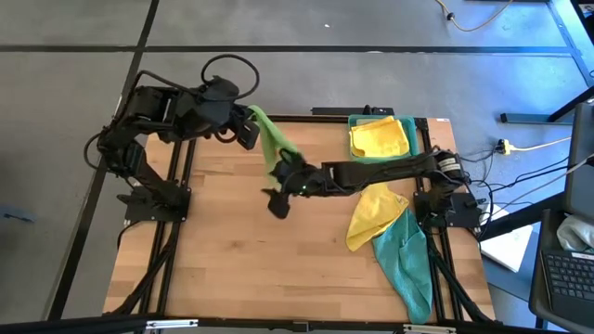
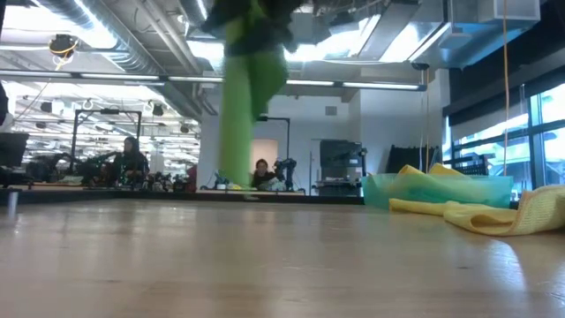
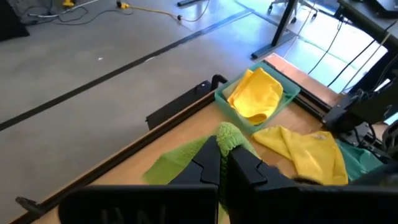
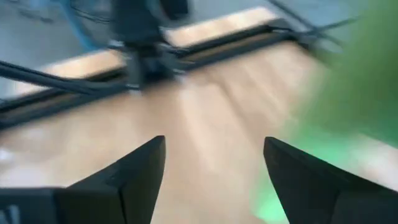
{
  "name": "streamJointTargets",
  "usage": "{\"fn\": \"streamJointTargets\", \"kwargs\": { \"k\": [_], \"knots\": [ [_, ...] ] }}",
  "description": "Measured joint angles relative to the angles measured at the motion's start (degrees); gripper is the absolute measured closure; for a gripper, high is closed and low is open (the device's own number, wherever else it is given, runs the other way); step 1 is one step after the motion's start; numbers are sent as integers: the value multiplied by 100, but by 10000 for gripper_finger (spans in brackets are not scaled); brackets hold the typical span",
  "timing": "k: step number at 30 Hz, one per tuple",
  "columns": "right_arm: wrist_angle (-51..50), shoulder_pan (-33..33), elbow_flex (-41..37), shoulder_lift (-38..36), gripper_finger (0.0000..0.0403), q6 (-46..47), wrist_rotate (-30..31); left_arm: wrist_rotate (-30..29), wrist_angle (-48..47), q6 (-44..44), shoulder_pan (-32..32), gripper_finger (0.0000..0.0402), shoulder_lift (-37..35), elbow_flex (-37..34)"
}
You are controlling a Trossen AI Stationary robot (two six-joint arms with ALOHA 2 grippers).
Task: Fold microfiber towels
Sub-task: Fold the green microfiber cloth
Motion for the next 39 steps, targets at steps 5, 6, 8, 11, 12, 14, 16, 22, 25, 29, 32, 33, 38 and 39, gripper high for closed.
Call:
{"fn": "streamJointTargets", "kwargs": {
  "k": [5, 6, 8, 11, 12, 14, 16, 22, 25, 29, 32, 33, 38, 39],
  "knots": [
    [-837, -103, -2, -267, 130, 7, 748, -55, -22, 13, 0, 402, -77, 2],
    [-893, -128, -3, -343, 130, 5, 753, -58, -27, 30, 0, 402, -96, 2],
    [-856, -154, 0, -451, 130, 5, 762, -61, -33, 35, 0, 402, -125, 2],
    [-837, -155, 1, -538, 130, -9, 784, -61, -31, 35, 0, 402, -132, 4],
    [-830, -154, 1, -549, 130, -13, 860, -60, -31, 35, 0, 402, -125, 4],
    [-840, -154, 1, -577, 130, -18, 1011, -58, -31, 35, 0, 402, -124, 4],
    [-903, -154, 1, -588, 130, -17, 1100, -60, -31, 33, 0, 402, -124, 4],
    [-1148, -154, -1, -675, 130, -17, 1536, -58, -31, 31, 0, 402, -124, 4],
    [-1340, -154, -1, -776, 130, -22, 1756, -60, -44, 31, 0, 402, -124, 4],
    [-1531, -154, -1, -925, 130, -72, 2145, -64, -80, 31, 0, 402, -124, 4],
    [-1547, -167, -1, -992, 130, -308, 2330, -76, -93, 5, 0, 402, -124, 4],
    [-1553, -177, -1, -999, 130, -332, 2348, -75, -88, -2, 0, 402, -123, 4],
    [-1549, -314, -1, -1001, 130, -484, 2322, -45, -50, -65, -40, 402, -122, 4],
    [-1551, -344, -1, -1001, 130, -483, 2302, -47, -50, -93, -59, 402, -122, 4]
  ]
}}
